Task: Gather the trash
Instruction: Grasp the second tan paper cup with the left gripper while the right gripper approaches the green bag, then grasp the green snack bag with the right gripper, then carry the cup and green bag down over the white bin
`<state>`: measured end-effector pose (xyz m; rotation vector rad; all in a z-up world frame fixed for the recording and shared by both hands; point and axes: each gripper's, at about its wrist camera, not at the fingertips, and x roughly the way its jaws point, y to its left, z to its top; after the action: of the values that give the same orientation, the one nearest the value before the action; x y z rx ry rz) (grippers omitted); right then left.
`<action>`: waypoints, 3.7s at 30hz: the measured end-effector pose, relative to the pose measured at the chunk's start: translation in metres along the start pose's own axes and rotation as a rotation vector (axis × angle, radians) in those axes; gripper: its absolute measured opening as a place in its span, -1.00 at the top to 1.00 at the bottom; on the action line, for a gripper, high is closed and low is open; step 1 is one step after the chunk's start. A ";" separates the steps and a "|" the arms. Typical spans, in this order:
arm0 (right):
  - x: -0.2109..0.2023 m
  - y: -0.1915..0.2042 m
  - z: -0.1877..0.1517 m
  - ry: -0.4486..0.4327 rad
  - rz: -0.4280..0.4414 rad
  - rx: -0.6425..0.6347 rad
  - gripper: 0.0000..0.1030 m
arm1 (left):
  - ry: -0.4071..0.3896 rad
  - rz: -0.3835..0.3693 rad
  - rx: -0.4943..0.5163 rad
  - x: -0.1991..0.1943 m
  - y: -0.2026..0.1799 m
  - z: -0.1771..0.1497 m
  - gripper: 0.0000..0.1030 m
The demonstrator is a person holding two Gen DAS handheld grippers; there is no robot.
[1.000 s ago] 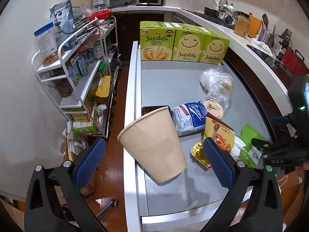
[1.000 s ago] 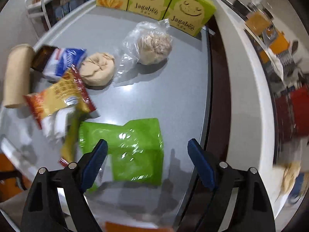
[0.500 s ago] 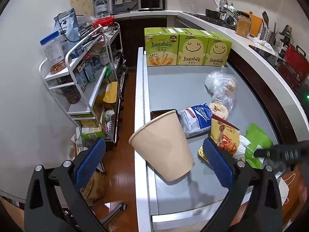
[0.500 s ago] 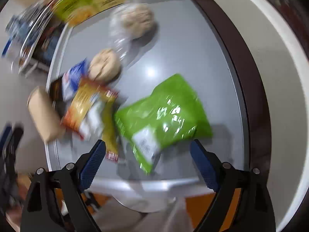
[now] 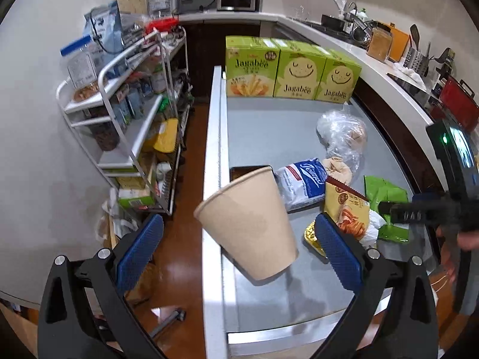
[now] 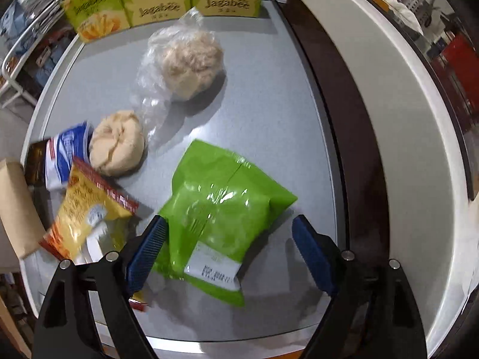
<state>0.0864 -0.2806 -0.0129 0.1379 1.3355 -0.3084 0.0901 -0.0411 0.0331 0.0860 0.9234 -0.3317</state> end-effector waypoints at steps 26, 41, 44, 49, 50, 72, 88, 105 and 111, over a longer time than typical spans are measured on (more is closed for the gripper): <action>-0.006 -0.010 -0.030 -0.082 0.082 -0.010 -0.78 | 0.184 -0.073 -0.040 0.057 -0.013 -0.001 -0.60; 0.016 -0.006 -0.029 -0.018 0.099 0.141 -0.85 | 0.187 0.003 0.006 0.074 -0.018 0.001 -0.61; 0.018 -0.007 -0.027 -0.006 0.107 0.144 -0.92 | 0.193 0.011 0.019 0.077 -0.019 0.000 -0.61; 0.018 -0.004 -0.029 -0.017 0.094 0.123 -0.92 | 0.191 0.030 0.055 0.079 -0.023 -0.002 -0.61; 0.017 -0.005 -0.031 -0.026 0.104 0.124 -0.89 | 0.189 0.029 0.056 0.079 -0.023 -0.002 -0.61; -0.013 -0.013 -0.038 -0.112 0.238 0.096 -0.29 | 0.141 -0.084 0.052 0.049 -0.017 -0.005 -0.44; -0.068 -0.022 -0.055 -0.209 0.348 0.098 -0.29 | 0.052 -0.105 0.036 0.000 -0.016 -0.009 -0.44; -0.116 -0.012 -0.112 -0.245 0.427 -0.052 -0.29 | 0.013 -0.117 0.108 -0.058 -0.025 -0.050 -0.44; -0.120 -0.006 -0.136 -0.220 0.441 -0.140 -0.29 | 0.045 -0.131 0.173 -0.068 -0.031 -0.075 -0.44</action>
<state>-0.0660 -0.2325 0.0724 0.2678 1.0703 0.1397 -0.0146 -0.0378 0.0440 0.1929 0.9462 -0.5333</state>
